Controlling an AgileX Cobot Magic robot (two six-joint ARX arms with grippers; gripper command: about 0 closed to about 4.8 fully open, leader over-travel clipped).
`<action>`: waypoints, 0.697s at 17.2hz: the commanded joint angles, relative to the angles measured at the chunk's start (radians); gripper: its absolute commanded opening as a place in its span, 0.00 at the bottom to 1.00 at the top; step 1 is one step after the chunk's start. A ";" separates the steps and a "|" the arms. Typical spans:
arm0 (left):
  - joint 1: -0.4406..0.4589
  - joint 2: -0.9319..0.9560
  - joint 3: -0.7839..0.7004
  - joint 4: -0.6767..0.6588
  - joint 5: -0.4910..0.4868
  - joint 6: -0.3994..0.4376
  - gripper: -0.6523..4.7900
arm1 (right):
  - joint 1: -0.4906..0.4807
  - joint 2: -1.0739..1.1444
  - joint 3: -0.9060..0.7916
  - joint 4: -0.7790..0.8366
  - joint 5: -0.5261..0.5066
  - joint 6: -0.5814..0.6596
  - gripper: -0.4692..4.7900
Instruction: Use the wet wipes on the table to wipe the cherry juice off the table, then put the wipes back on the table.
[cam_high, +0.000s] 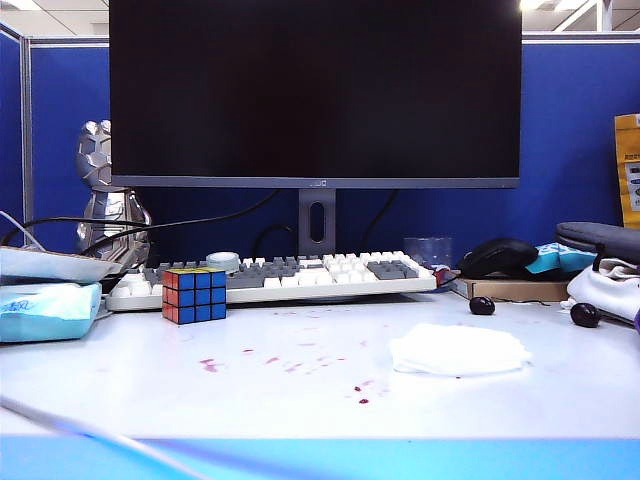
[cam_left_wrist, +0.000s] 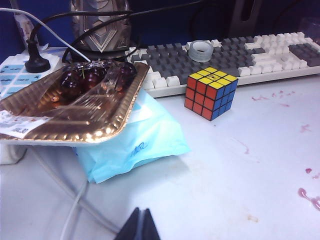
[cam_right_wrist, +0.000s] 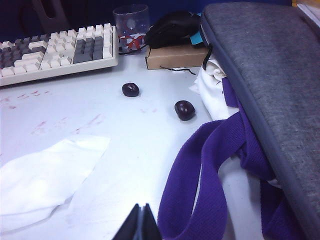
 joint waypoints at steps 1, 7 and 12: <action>0.002 -0.003 -0.001 -0.010 0.005 -0.003 0.12 | -0.001 0.000 -0.002 0.010 0.063 0.001 0.08; 0.002 -0.003 -0.001 -0.010 0.005 -0.003 0.12 | 0.000 0.000 -0.002 0.064 0.055 0.054 0.08; 0.002 -0.003 -0.001 -0.010 0.005 -0.003 0.12 | 0.041 0.018 0.118 0.117 0.000 0.164 0.08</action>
